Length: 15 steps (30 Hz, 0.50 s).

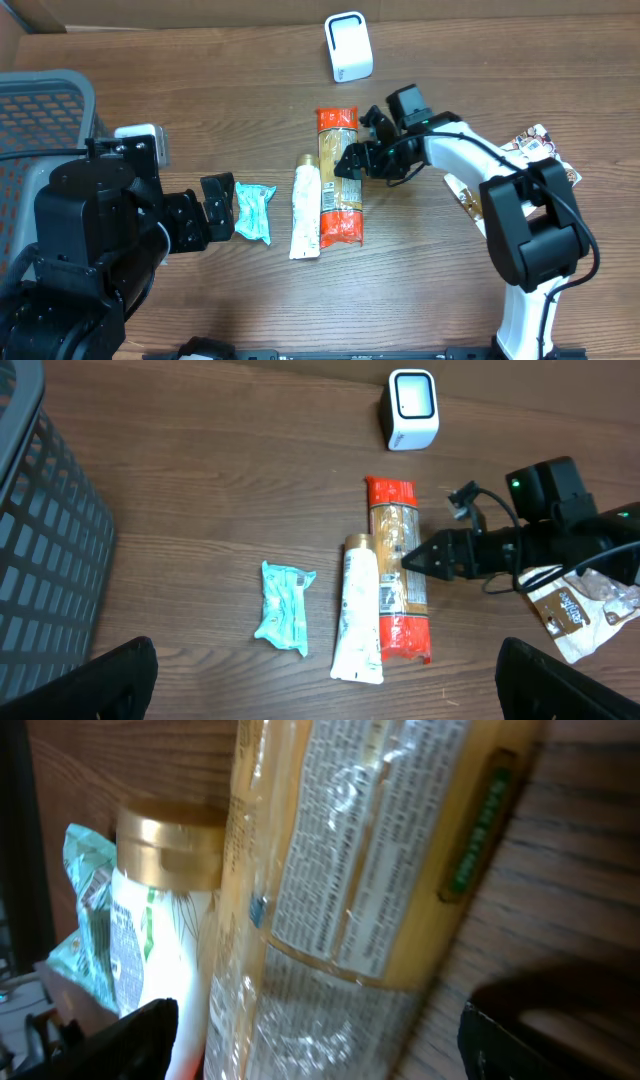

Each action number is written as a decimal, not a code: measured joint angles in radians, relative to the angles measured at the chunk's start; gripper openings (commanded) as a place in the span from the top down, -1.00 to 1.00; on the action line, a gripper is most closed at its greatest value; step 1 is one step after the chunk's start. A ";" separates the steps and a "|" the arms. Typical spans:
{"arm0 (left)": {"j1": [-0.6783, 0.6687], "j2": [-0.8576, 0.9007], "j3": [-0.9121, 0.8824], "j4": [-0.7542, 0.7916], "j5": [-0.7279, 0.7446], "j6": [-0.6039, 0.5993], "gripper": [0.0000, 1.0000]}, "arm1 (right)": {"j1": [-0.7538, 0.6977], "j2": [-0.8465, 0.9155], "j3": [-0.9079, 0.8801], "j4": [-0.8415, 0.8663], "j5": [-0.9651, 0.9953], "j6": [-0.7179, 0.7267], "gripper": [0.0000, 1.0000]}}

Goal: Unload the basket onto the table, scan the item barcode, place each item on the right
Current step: 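Reach the right gripper left and grasp the spaghetti pack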

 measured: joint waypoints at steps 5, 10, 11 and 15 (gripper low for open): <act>0.000 0.000 0.000 0.000 0.000 0.000 -0.99 | 0.043 0.012 0.013 0.034 0.046 0.067 -0.56; 0.000 0.000 0.000 0.000 0.000 0.000 -0.99 | 0.053 0.031 0.018 0.060 0.064 0.136 -0.06; 0.000 0.000 0.000 0.000 0.000 0.000 -1.00 | 0.055 0.034 0.018 0.065 0.061 0.139 0.03; 0.000 0.000 0.000 0.000 0.000 0.000 -0.99 | 0.061 0.050 0.019 0.076 0.047 0.174 0.37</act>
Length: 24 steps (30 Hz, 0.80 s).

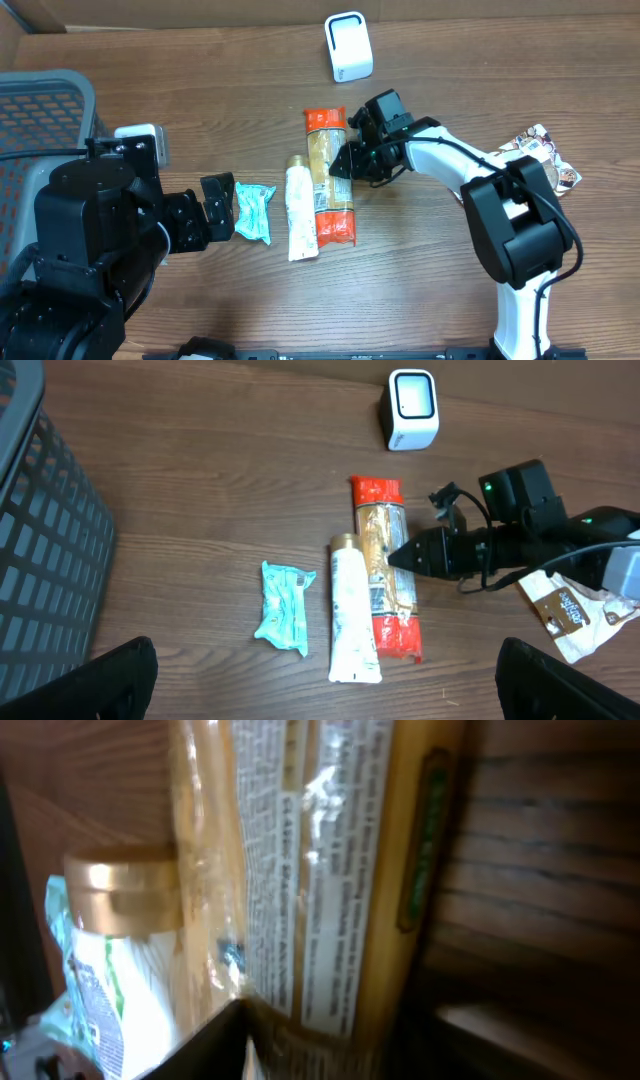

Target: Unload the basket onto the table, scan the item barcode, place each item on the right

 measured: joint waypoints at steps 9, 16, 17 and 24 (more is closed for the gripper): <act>0.000 0.000 0.000 0.000 0.000 0.000 -0.99 | 0.001 0.016 0.000 0.002 -0.111 0.011 0.93; 0.000 0.000 0.000 0.000 0.000 0.000 -1.00 | -0.031 0.026 0.000 -0.042 -0.236 -0.046 0.93; 0.000 0.000 0.000 0.000 0.000 0.000 -0.99 | -0.040 0.026 0.000 -0.048 -0.261 -0.060 0.93; 0.000 0.000 0.000 0.000 0.000 0.000 -0.99 | -0.139 0.022 -0.009 -0.076 -0.490 -0.153 0.93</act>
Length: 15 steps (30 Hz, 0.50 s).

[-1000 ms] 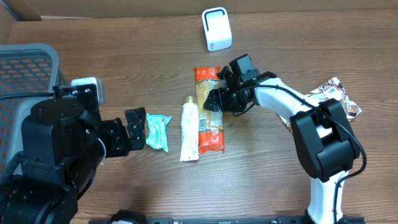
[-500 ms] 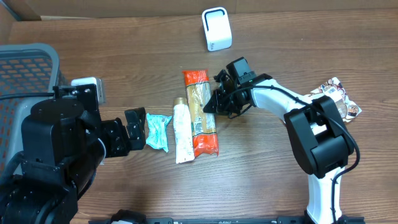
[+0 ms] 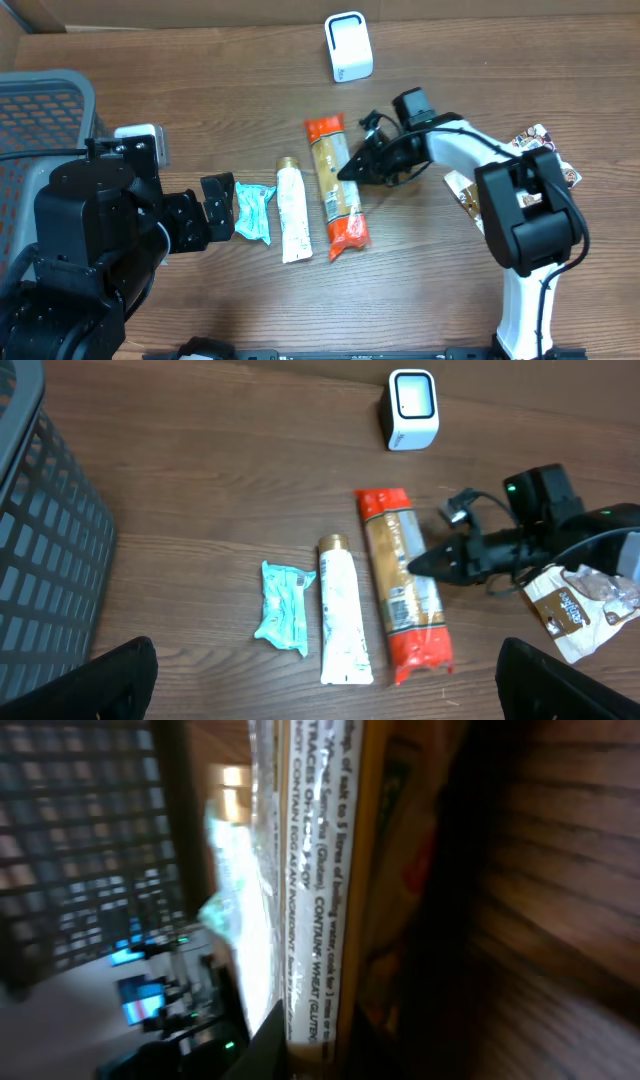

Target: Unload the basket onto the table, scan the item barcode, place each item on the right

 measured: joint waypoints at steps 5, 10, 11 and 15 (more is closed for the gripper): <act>0.000 0.000 0.000 0.000 0.000 0.000 -0.99 | -0.061 -0.043 -0.002 -0.028 -0.075 -0.023 0.93; 0.000 0.000 0.000 0.000 0.000 0.000 -0.99 | -0.066 -0.084 -0.002 -0.157 0.026 -0.035 0.93; 0.000 0.000 0.000 0.000 0.000 0.000 -0.99 | -0.057 -0.087 -0.002 -0.175 0.081 -0.037 0.93; 0.000 0.000 0.000 0.000 0.000 0.000 -0.99 | -0.020 -0.102 -0.002 -0.220 0.284 -0.037 0.93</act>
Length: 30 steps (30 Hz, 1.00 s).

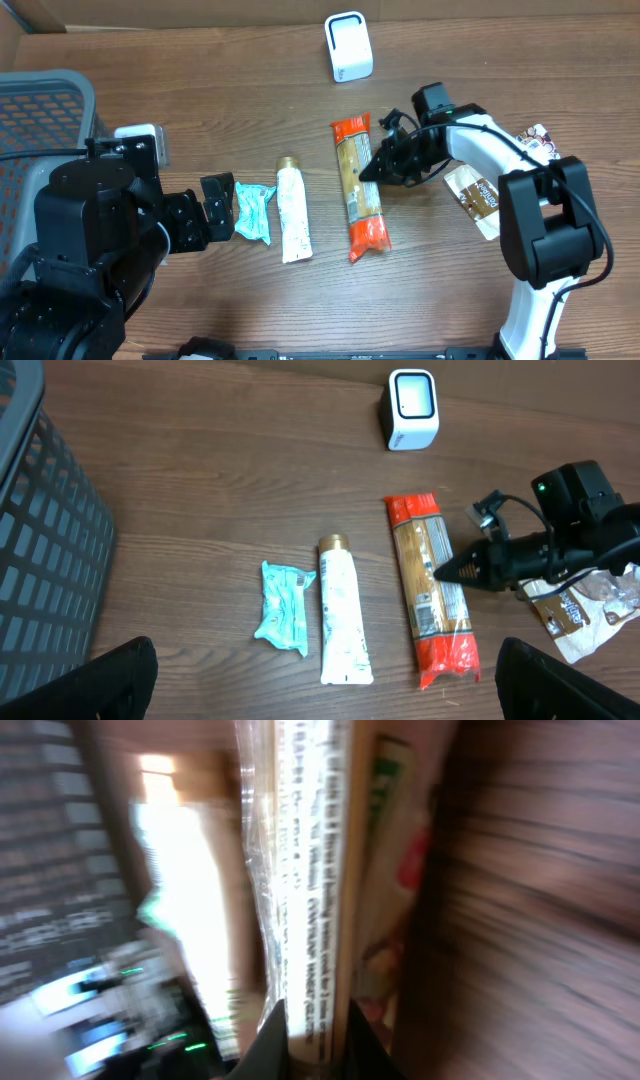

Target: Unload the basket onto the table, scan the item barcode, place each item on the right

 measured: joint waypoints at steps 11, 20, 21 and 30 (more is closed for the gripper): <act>0.000 0.000 0.000 0.000 0.000 0.000 -0.99 | 0.198 -0.157 0.092 -0.189 0.621 0.035 0.91; 0.000 0.000 0.000 0.000 0.000 0.000 -0.99 | 0.426 -0.152 0.087 -0.192 0.723 0.072 -0.35; 0.000 0.000 0.000 0.000 0.000 0.000 -0.99 | 0.430 -0.150 0.087 -0.198 0.726 0.073 -0.41; 0.000 0.000 0.000 0.000 0.000 0.000 -0.99 | 0.306 -0.146 0.085 -0.249 0.657 -0.008 -0.75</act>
